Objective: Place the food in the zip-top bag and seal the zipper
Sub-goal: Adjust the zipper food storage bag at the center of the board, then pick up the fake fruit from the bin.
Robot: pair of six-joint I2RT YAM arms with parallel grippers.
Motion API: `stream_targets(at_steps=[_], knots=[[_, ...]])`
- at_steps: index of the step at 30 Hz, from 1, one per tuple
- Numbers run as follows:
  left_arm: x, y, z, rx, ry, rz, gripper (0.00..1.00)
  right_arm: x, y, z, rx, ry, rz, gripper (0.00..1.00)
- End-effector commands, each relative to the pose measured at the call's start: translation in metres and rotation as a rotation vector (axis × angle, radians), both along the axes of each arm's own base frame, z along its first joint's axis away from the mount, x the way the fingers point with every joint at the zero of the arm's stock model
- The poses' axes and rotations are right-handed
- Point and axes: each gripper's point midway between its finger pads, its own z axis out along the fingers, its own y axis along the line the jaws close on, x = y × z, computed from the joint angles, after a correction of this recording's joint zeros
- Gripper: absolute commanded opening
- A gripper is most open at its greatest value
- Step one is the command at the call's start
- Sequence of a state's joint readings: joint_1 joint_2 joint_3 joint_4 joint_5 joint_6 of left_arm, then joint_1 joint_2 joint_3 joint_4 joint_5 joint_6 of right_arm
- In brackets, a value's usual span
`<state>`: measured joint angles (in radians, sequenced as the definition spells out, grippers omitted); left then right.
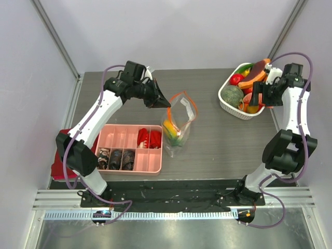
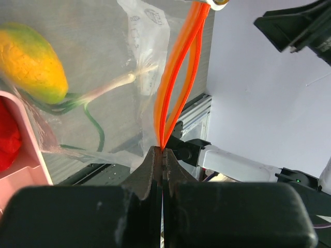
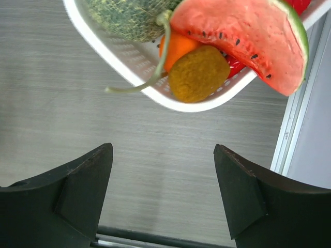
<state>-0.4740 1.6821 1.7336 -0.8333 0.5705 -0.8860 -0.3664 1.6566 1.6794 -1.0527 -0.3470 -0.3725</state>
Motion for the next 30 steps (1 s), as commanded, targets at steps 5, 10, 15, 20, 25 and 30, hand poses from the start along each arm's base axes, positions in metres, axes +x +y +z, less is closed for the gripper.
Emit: stream_targets(at_steps=[5, 10, 15, 20, 25, 30], knots=[[0.0, -0.003, 0.031, -0.075, -0.081, -0.003, 0.0, 0.032, -0.028, -0.024, -0.022, -0.098, -0.323, 0.81], [0.0, -0.003, 0.027, -0.081, -0.069, 0.01, 0.0, 0.041, -0.034, -0.043, 0.003, -0.073, -0.389, 0.8], [0.001, -0.003, 0.027, -0.081, -0.071, 0.016, 0.0, 0.053, -0.033, -0.057, 0.041, -0.078, -0.424, 0.79], [0.001, -0.002, 0.024, -0.07, -0.065, 0.018, 0.0, 0.059, -0.029, -0.071, 0.053, -0.048, -0.428, 0.75], [0.001, -0.001, 0.019, -0.063, -0.057, 0.022, 0.0, 0.064, -0.024, -0.076, 0.051, -0.045, -0.414, 0.73], [0.003, 0.0, 0.019, -0.062, -0.053, 0.027, 0.0, 0.062, -0.019, -0.091, 0.039, -0.012, -0.416, 0.73]])
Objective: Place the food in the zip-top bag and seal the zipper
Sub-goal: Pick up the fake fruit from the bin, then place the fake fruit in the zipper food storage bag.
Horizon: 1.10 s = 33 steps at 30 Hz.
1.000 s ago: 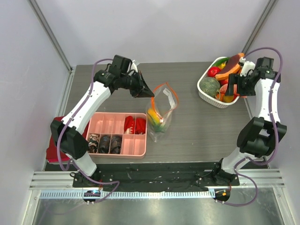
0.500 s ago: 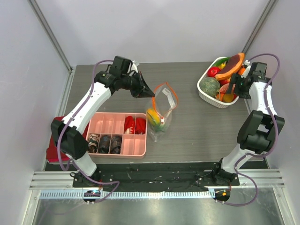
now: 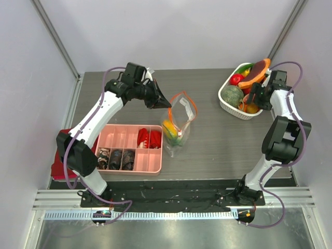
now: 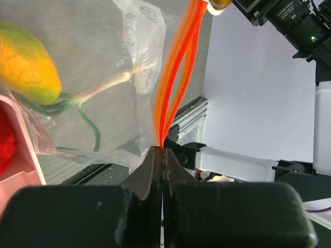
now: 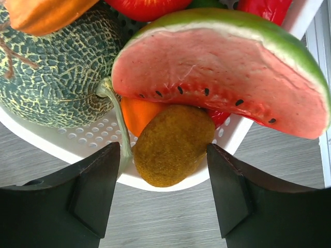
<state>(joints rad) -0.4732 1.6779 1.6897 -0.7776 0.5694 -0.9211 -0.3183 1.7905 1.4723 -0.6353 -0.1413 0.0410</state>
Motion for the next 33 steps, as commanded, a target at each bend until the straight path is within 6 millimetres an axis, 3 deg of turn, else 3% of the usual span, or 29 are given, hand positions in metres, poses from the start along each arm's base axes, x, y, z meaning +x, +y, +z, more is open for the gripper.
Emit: stream_targets(at_steps=[1, 5, 8, 10, 13, 17, 20, 23, 24, 26, 27, 28, 30, 31, 33], knots=[[0.0, 0.003, 0.024, -0.043, -0.064, 0.007, 0.0, 0.006, 0.0, -0.007, -0.026, -0.007, -0.02, 0.72], [0.0, 0.004, 0.023, -0.043, -0.057, 0.008, 0.0, 0.005, -0.004, -0.015, -0.042, 0.014, -0.032, 0.71], [-0.001, 0.004, 0.023, -0.043, -0.053, 0.006, 0.0, 0.004, -0.007, -0.01, -0.056, 0.011, -0.04, 0.65], [-0.001, 0.004, 0.022, -0.044, -0.049, 0.004, 0.0, 0.004, -0.005, 0.004, -0.06, -0.019, -0.035, 0.6], [-0.001, 0.005, 0.023, -0.045, -0.051, 0.004, 0.0, 0.003, -0.003, 0.031, -0.06, -0.074, -0.024, 0.43], [-0.002, 0.005, 0.021, -0.044, -0.047, 0.002, 0.0, 0.004, 0.006, 0.08, -0.051, -0.162, 0.007, 0.37], [-0.004, 0.004, 0.019, -0.044, -0.042, -0.005, 0.0, 0.004, 0.037, 0.127, 0.052, -0.277, 0.111, 0.33], [-0.005, 0.004, 0.017, -0.046, -0.03, -0.007, 0.0, -0.002, 0.098, 0.18, 0.181, -0.415, 0.287, 0.31], [-0.005, 0.004, 0.016, -0.048, -0.027, -0.009, 0.0, -0.007, 0.136, 0.195, 0.229, -0.446, 0.388, 0.31], [-0.006, 0.004, 0.016, -0.048, -0.025, -0.012, 0.0, -0.02, 0.174, 0.23, 0.25, -0.541, 0.495, 0.31], [-0.006, 0.004, 0.017, -0.05, -0.028, -0.012, 0.0, -0.027, 0.196, 0.24, 0.263, -0.566, 0.551, 0.31], [-0.006, 0.003, 0.018, -0.052, -0.028, -0.014, 0.0, -0.036, 0.233, 0.249, 0.284, -0.595, 0.65, 0.31], [-0.007, 0.003, 0.02, -0.056, -0.031, -0.017, 0.0, -0.055, 0.266, 0.262, 0.288, -0.635, 0.746, 0.32], [-0.008, 0.003, 0.021, -0.059, -0.035, -0.018, 0.0, -0.067, 0.293, 0.262, 0.3, -0.63, 0.811, 0.32], [-0.008, 0.004, 0.021, -0.061, -0.033, -0.018, 0.0, -0.076, 0.312, 0.255, 0.289, -0.613, 0.858, 0.33]])
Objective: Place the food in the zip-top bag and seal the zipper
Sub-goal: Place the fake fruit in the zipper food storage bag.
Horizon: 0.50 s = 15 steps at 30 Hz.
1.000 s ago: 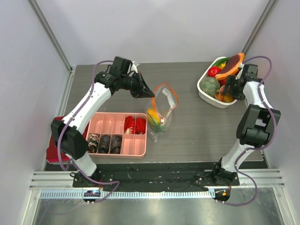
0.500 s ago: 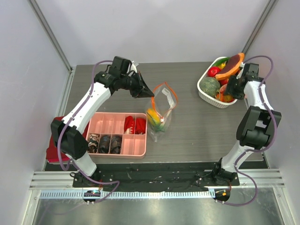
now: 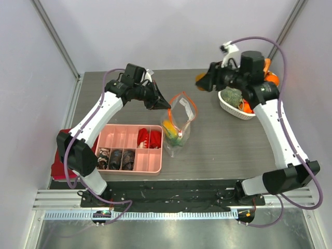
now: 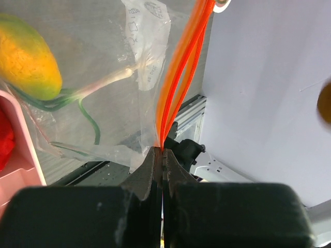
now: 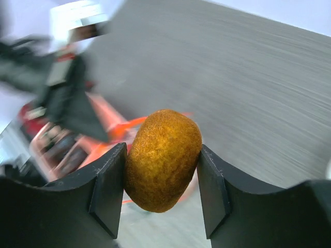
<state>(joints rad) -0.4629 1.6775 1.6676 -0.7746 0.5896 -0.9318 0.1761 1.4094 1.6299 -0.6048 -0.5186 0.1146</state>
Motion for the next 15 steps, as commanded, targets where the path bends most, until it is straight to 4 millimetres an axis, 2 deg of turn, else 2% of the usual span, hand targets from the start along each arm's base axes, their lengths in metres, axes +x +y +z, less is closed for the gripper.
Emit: stream_targets(at_steps=[1, 5, 7, 8, 9, 11, 12, 13, 15], knots=[[-0.007, 0.001, 0.027, -0.058, -0.064, -0.022, 0.0, -0.035, 0.058, 0.004, -0.005, -0.028, 0.17, 0.34], [-0.008, 0.0, 0.028, -0.066, -0.058, -0.029, 0.0, -0.047, 0.083, -0.036, -0.094, 0.004, 0.226, 0.37], [-0.007, -0.001, 0.028, -0.07, -0.058, -0.029, 0.0, -0.048, 0.087, -0.056, -0.123, 0.04, 0.243, 0.42], [-0.007, 0.0, 0.028, -0.069, -0.056, -0.027, 0.0, -0.051, 0.09, -0.061, -0.129, 0.049, 0.255, 0.47], [-0.007, 0.0, 0.028, -0.071, -0.057, -0.028, 0.0, -0.051, 0.09, -0.065, -0.144, 0.052, 0.253, 0.61], [-0.006, 0.0, 0.029, -0.071, -0.058, -0.026, 0.0, -0.052, 0.092, -0.071, -0.161, 0.062, 0.264, 0.75], [-0.006, 0.0, 0.028, -0.072, -0.056, -0.027, 0.0, -0.051, 0.091, -0.07, -0.163, 0.062, 0.26, 0.85], [-0.006, 0.0, 0.028, -0.072, -0.054, -0.027, 0.0, -0.05, 0.09, -0.065, -0.164, 0.048, 0.252, 0.92], [-0.006, 0.0, 0.028, -0.074, -0.053, -0.029, 0.0, -0.047, 0.083, -0.054, -0.201, 0.001, 0.233, 1.0]])
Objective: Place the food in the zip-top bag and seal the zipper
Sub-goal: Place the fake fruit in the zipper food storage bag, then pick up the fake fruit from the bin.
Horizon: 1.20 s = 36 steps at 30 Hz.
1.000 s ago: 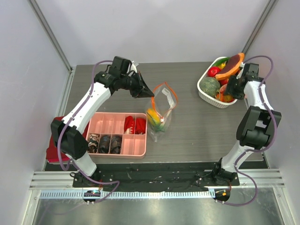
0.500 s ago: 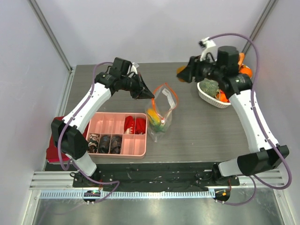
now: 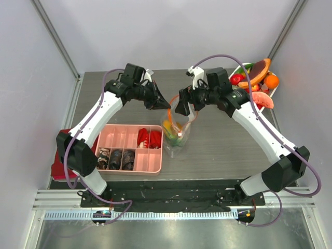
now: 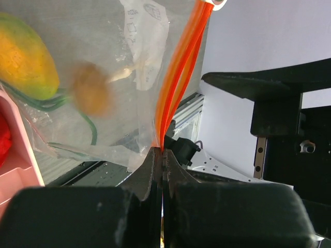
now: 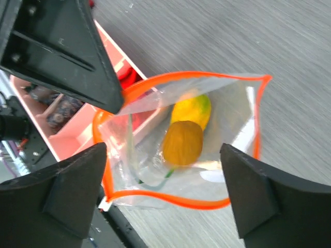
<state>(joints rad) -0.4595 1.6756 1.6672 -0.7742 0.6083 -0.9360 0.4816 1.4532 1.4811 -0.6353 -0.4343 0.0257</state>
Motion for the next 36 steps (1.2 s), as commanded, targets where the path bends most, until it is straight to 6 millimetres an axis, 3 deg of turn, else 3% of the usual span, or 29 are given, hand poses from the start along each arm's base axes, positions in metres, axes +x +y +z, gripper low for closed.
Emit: stream_targets(at_steps=[1, 5, 6, 9, 13, 17, 18, 21, 27, 36], knots=[[-0.004, 0.0, 0.025, -0.061, -0.058, -0.022, 0.0, 0.009, -0.015, 0.039, -0.043, -0.171, -0.02, 1.0], [-0.006, 0.001, 0.027, -0.064, -0.062, -0.027, 0.0, 0.019, -0.059, 0.048, -0.165, -0.236, 0.011, 1.0], [-0.006, 0.001, 0.028, -0.065, -0.064, -0.029, 0.0, 0.03, -0.098, 0.045, -0.199, -0.215, -0.053, 1.0], [-0.007, 0.0, 0.028, -0.071, -0.066, -0.034, 0.0, 0.037, -0.157, 0.025, -0.332, -0.201, -0.03, 1.0], [-0.008, -0.001, 0.031, -0.079, -0.073, -0.04, 0.0, 0.044, -0.268, -0.005, -0.532, -0.126, -0.083, 1.0], [-0.009, 0.0, 0.028, -0.083, -0.065, -0.04, 0.0, 0.053, -0.332, -0.027, -0.699, -0.076, -0.087, 1.0], [-0.009, -0.001, 0.027, -0.09, -0.052, -0.042, 0.0, 0.064, -0.344, -0.036, -0.734, -0.077, -0.083, 1.0], [-0.011, -0.003, 0.026, -0.099, -0.038, -0.054, 0.0, 0.081, -0.37, -0.046, -0.832, -0.085, -0.095, 1.0], [-0.01, -0.002, 0.029, -0.111, -0.036, -0.06, 0.0, 0.114, -0.404, -0.071, -0.98, -0.092, -0.09, 1.0], [-0.01, -0.001, 0.028, -0.119, -0.022, -0.058, 0.0, 0.143, -0.426, -0.102, -1.078, -0.1, -0.055, 1.0]])
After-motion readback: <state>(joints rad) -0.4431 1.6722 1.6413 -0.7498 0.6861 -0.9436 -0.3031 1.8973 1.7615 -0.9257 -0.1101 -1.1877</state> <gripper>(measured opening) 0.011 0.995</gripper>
